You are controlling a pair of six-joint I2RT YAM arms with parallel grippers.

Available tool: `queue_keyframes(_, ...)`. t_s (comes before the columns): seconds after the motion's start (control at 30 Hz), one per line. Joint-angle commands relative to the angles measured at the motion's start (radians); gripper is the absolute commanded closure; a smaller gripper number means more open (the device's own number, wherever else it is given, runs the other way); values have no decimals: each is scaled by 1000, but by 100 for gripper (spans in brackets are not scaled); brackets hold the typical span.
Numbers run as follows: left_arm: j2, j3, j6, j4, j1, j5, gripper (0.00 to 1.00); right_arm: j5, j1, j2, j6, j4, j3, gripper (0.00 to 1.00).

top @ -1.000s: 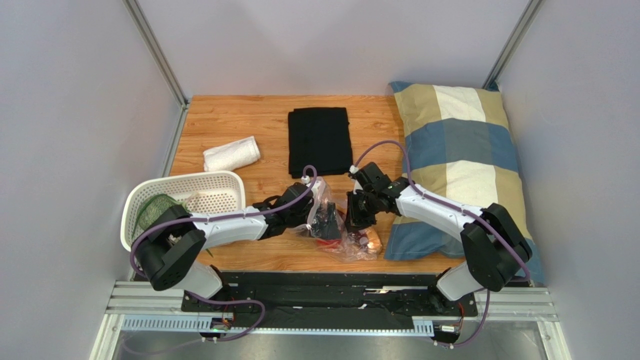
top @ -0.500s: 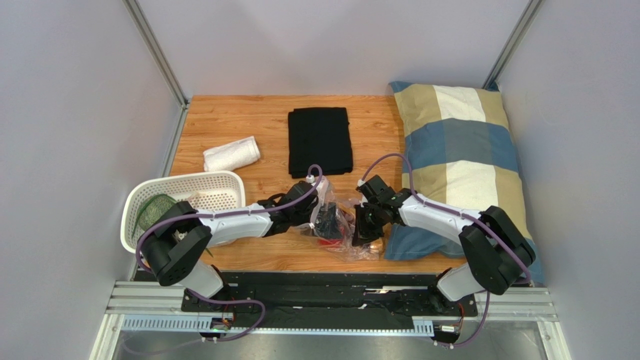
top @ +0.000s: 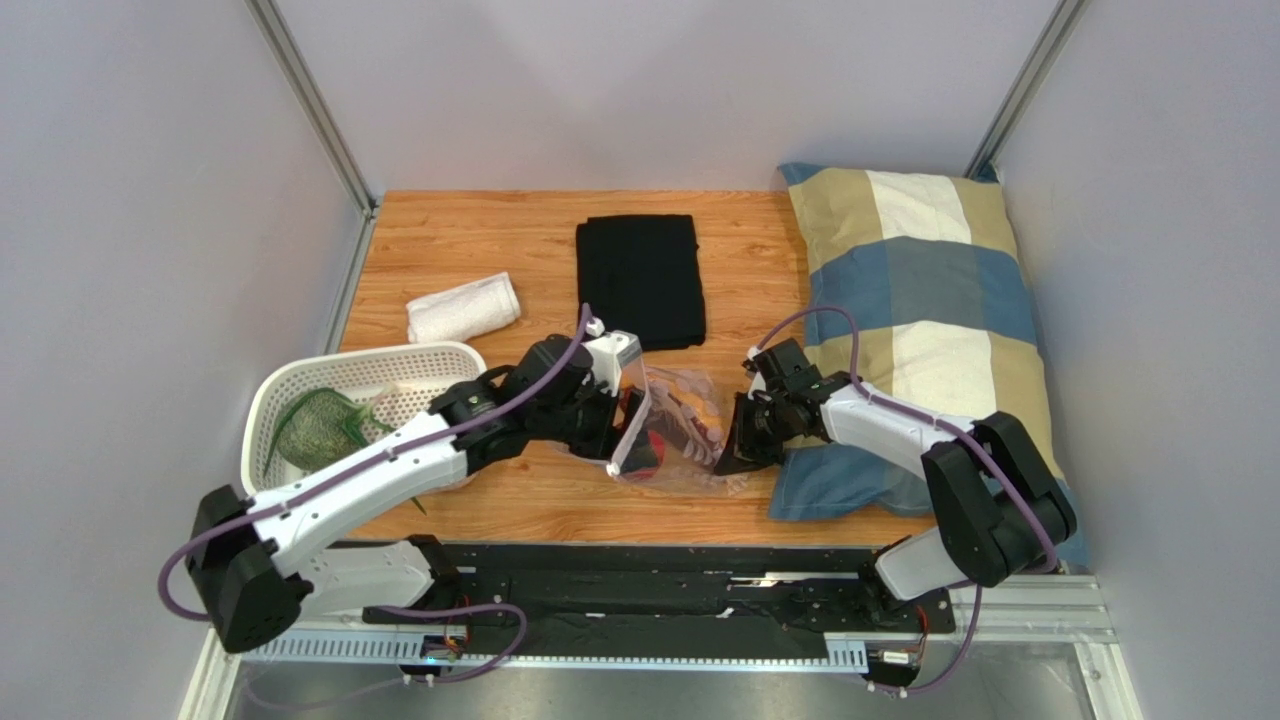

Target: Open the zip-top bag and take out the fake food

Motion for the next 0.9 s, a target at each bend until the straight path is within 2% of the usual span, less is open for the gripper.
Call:
queue_keyframes(0.0,-162,86,109,-236,-2,33,100,93,-18,21,-10,20,-32,100)
queue_keyframes(0.07,-214,81,127,-255,-1,29,100,93,-18,29,-10,26,-32,100)
queue_keyframes(0.13,-219,49,129,-223,2,91,100,84,-18,42,-8,34,-32,100)
queue_keyframes(0.27,-118,47,72,-119,1,174,100,24,-21,17,-14,16,-8,100)
queue_keyframes(0.37,-67,96,42,-106,1,145,100,-13,-17,-74,-59,-80,55,99)
queue_keyframes(0.43,-47,135,11,-144,1,80,100,-10,-17,-175,-99,-134,111,87)
queue_keyframes(0.47,-17,196,-1,-175,1,53,100,13,-15,-207,-108,-180,130,68)
queue_keyframes(0.57,57,357,-15,-316,1,-22,100,25,-15,-321,-120,-234,194,47)
queue_keyframes(0.67,112,499,-8,-413,1,-80,100,-1,-14,-371,-114,-242,247,38)
queue_keyframes(0.87,211,684,9,-523,1,-125,100,-99,-17,-451,-181,-193,247,29)
